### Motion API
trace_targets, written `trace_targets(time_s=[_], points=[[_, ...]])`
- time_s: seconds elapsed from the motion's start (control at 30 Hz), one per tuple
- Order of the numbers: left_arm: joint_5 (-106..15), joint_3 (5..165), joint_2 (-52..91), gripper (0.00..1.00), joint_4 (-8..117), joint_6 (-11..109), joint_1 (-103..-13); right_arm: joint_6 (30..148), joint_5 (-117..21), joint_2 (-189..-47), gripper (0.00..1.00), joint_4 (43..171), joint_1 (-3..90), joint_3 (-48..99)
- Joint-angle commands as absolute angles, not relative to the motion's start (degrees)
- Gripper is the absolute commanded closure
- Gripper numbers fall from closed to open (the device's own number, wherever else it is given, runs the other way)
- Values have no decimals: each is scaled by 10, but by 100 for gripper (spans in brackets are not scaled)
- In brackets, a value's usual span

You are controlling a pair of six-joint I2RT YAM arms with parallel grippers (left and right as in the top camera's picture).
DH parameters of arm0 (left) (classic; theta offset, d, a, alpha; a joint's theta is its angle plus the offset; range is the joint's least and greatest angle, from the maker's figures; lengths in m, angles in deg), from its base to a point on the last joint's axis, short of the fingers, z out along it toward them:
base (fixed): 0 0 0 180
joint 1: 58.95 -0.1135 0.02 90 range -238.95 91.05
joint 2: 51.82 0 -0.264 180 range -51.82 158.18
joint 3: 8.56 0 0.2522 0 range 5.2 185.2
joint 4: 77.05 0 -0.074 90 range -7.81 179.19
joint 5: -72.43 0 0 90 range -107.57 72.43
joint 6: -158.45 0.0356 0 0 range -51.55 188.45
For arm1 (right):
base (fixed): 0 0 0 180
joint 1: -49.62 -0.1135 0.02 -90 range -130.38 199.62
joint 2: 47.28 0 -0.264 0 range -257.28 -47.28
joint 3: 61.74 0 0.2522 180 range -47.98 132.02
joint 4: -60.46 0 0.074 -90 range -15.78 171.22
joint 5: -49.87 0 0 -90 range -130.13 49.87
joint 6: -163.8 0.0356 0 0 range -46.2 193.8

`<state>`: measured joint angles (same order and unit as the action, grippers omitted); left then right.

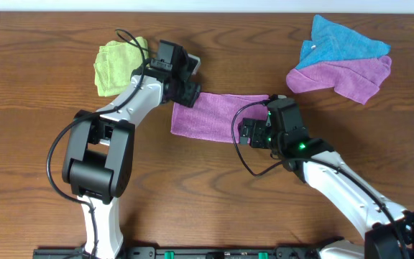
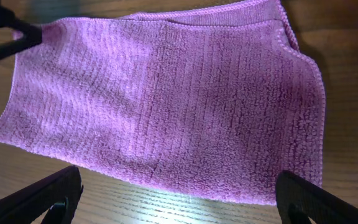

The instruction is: Fold the cloth

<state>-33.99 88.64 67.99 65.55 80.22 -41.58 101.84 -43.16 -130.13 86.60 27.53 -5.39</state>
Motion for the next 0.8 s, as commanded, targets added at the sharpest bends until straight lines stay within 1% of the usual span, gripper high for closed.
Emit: trace_targets(time_s=[0.0,0.17,0.23,0.37,0.4,0.43,0.47,0.5,0.53,0.57,0.6,0.63,0.7,0.73,0.77], points=[[-337,894,688,36,650,835,-418,1012,-429,-1297,1,865,279,-47],[-341,894,688,44,645,852,-417,1012,-429,-1297,1,862,279,-47],[-341,894,688,50,645,852,-417,1012,-429,-1297,1,862,279,-47],[-341,894,688,52,641,852,-416,1012,-429,-1297,1,862,279,-47],[-341,894,688,66,640,852,-416,1012,-429,-1297,1,862,279,-47],[-341,894,688,73,640,852,-416,1012,-429,-1297,1,862,279,-47],[-341,894,688,73,640,852,-416,1012,-429,-1297,1,862,279,-47],[-341,894,688,69,640,852,-416,1012,-429,-1297,1,862,279,-47],[-341,894,688,69,640,852,-416,1012,-429,-1297,1,862,279,-47],[-341,894,688,73,640,852,-416,1012,-429,-1297,1,862,279,-47],[-341,894,688,79,640,852,-416,1012,-429,-1297,1,862,279,-47],[-341,894,688,82,640,852,-416,1012,-429,-1297,1,862,279,-47],[-341,894,688,92,641,852,-416,1012,-429,-1297,1,862,279,-47],[-340,894,688,94,641,852,-417,1012,-429,-1297,1,862,279,-47],[-340,894,688,94,641,852,-417,1012,-429,-1297,1,862,279,-47]])
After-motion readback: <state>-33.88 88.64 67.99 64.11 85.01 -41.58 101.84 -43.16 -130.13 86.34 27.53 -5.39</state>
